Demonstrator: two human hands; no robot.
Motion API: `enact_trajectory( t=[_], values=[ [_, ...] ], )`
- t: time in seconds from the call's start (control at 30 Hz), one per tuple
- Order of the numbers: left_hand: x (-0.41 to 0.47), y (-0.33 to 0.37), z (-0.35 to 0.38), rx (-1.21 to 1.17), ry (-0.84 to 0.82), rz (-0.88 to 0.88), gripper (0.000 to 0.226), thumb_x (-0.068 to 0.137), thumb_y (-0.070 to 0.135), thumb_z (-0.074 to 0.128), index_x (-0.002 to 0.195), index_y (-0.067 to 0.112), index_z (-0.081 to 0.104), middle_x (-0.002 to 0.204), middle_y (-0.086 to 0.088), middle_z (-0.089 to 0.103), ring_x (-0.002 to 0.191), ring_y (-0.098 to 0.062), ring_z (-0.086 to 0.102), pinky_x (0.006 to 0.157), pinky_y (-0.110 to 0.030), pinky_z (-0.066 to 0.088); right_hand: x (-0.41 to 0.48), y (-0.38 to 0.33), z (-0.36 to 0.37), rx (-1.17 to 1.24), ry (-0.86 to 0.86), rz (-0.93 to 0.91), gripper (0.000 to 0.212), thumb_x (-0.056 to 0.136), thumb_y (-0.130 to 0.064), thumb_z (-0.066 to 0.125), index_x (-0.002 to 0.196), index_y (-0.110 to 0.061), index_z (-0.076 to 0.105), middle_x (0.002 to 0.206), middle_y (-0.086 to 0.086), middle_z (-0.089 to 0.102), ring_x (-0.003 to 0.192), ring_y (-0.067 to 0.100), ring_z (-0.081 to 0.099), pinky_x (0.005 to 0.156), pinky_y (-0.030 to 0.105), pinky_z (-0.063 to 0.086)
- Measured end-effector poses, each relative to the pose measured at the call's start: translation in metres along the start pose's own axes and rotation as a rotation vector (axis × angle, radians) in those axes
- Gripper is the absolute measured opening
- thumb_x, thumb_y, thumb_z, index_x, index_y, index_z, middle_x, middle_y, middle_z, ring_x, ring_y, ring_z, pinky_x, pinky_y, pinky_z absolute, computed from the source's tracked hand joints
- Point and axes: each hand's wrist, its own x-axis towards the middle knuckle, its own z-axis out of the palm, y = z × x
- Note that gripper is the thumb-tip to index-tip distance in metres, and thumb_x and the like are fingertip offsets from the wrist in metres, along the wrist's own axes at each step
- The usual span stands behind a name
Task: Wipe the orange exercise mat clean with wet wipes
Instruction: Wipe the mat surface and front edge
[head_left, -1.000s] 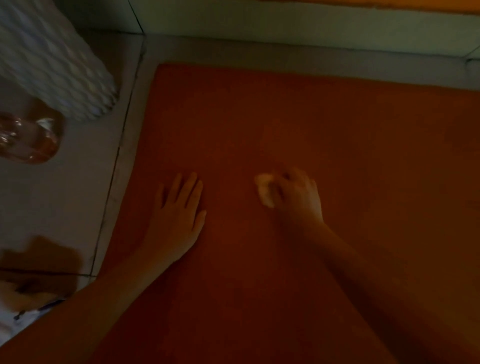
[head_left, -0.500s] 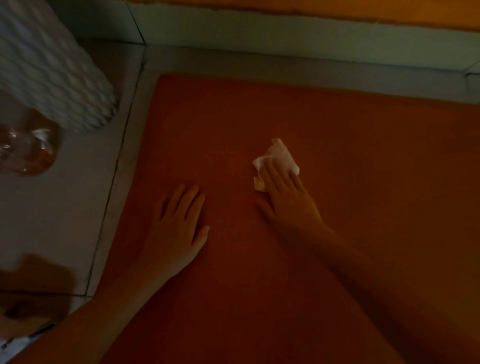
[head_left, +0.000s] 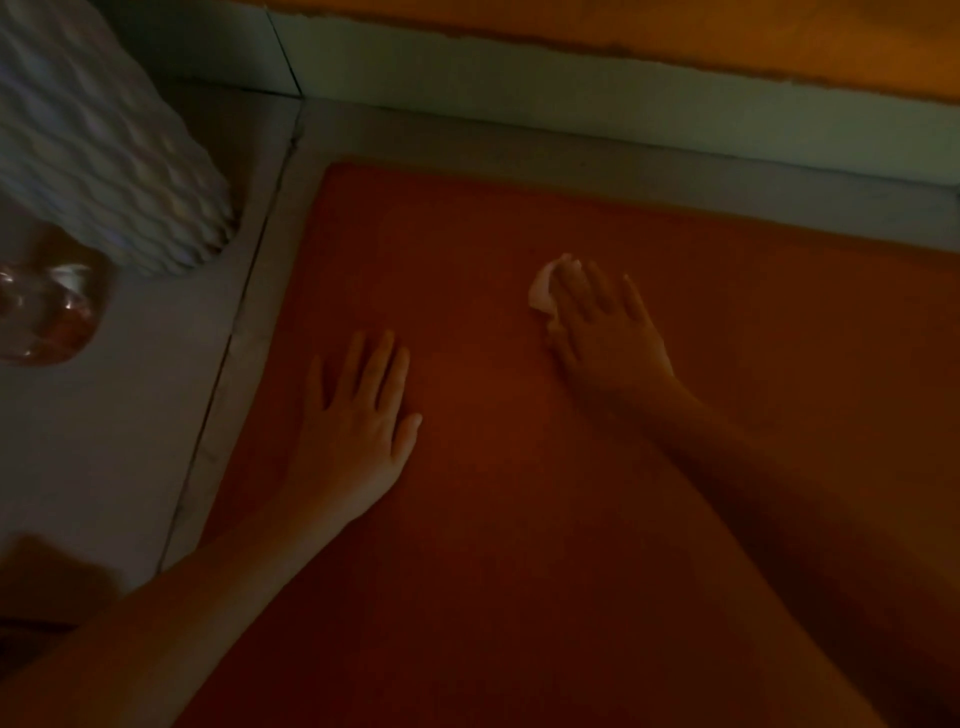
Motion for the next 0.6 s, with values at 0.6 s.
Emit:
enact_trajectory(
  t=[0.6],
  values=[
    [0.002, 0.000, 0.001, 0.017, -0.005, 0.020, 0.066, 0.098, 0.046, 0.018, 0.148, 0.004, 0.029, 0.158, -0.015, 0.021, 0.145, -0.034, 0.020, 0.111, -0.063, 0.023, 0.067, -0.006, -0.024, 0.186, 0.039, 0.284, 0.058, 0.102, -0.019, 0.029, 0.152, -0.003, 0.004, 0.160, 0.017, 0.001, 0.148, 0.028, -0.003, 0.120, 0.041, -0.002]
  ],
)
